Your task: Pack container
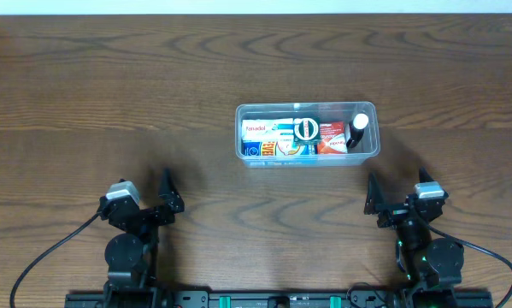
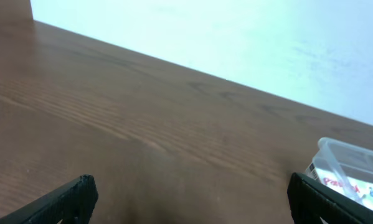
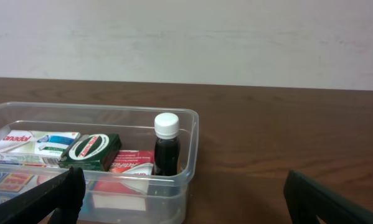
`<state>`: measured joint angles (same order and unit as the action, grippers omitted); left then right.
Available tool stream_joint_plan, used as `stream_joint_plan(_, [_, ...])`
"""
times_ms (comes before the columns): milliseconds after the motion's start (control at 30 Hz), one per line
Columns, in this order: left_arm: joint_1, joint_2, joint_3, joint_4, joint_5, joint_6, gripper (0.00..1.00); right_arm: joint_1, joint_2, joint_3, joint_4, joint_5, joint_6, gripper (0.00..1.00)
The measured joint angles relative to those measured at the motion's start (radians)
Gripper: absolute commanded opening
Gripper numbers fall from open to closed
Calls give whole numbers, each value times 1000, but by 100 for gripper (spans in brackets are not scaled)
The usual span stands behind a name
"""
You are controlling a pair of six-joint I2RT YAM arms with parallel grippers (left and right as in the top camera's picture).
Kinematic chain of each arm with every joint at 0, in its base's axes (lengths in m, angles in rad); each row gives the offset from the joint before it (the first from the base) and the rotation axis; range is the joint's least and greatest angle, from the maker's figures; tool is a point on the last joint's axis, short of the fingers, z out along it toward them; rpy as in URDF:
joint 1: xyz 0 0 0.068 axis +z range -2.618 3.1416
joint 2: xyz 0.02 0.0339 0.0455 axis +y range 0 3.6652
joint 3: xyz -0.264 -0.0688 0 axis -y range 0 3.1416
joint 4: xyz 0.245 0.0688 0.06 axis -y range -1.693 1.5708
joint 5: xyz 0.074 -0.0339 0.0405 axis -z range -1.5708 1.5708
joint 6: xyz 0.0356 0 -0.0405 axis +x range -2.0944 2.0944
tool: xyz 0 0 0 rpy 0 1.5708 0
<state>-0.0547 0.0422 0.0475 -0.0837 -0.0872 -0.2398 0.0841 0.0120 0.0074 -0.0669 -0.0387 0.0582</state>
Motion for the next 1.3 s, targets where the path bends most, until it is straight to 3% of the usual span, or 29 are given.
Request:
stream_joint_plan(333, [16, -31, 2, -6, 23, 8, 98, 0, 0, 0, 0, 0, 0, 99])
stream_joint_plan(733, [40, -31, 3, -9, 141, 216, 98, 0, 0, 0, 0, 0, 0, 99])
stream_joint_plan(1300, [40, -31, 3, -9, 152, 245, 98, 0, 0, 0, 0, 0, 0, 99])
